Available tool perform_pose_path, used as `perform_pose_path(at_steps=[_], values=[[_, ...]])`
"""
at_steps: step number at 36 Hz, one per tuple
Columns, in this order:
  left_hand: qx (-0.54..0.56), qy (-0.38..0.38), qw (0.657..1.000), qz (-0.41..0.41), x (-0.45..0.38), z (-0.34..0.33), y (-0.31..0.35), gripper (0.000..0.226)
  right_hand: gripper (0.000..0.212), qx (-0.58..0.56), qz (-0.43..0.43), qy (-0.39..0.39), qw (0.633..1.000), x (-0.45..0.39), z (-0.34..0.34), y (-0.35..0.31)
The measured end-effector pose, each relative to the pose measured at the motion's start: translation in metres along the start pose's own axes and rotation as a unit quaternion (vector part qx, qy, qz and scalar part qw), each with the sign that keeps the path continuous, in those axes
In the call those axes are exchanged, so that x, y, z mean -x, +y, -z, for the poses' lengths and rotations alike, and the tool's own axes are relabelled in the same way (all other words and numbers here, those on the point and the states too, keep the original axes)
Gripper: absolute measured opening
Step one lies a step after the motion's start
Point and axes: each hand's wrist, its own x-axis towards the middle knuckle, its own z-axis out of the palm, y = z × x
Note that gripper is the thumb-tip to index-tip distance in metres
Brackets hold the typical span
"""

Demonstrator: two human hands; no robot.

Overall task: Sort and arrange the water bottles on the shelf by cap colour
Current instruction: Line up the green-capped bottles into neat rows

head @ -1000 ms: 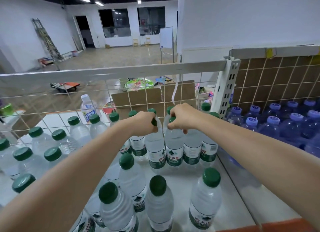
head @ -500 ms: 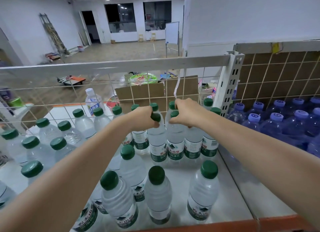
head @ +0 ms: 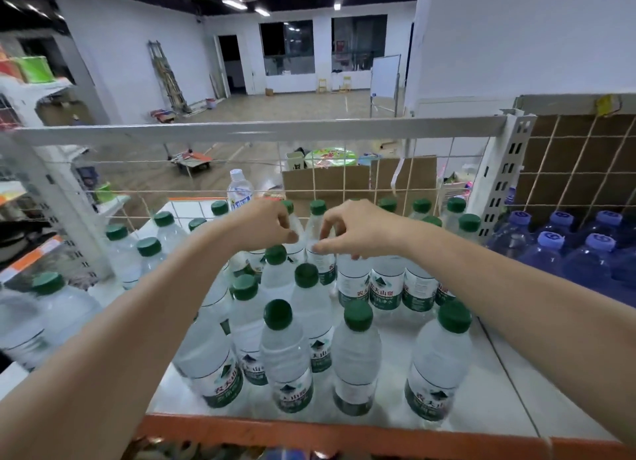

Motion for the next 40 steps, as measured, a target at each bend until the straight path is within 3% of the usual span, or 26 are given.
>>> perform_pose_path(at_steps=[5, 9, 18, 25, 33, 40], values=[[-0.061, -0.077, 0.995, -0.019, 0.002, -0.001, -0.014, 0.037, 0.052, 0.027, -0.029, -0.060, 0.997, -0.003, -0.015, -0.023], [-0.085, -0.116, 0.988, -0.056, -0.003, -0.012, -0.025, 0.040, 0.047, 0.051, -0.058, -0.080, 0.994, -0.009, -0.034, -0.033], [-0.110, -0.116, 0.973, -0.167, -0.013, -0.021, -0.031, 0.027, 0.027, 0.070, -0.105, -0.049, 0.991, -0.016, -0.045, -0.040], [-0.073, -0.128, 0.975, -0.163, -0.030, -0.011, -0.046, 0.026, 0.034, 0.081, -0.121, 0.003, 0.989, -0.030, -0.032, -0.031], [-0.026, -0.131, 0.982, -0.137, -0.051, -0.006, -0.051, 0.024, 0.024, 0.101, -0.121, 0.026, 0.987, -0.057, -0.013, -0.024], [-0.074, -0.102, 0.983, -0.134, -0.069, -0.013, -0.047, 0.034, 0.022, 0.098, -0.139, 0.027, 0.985, -0.078, -0.016, -0.009]])
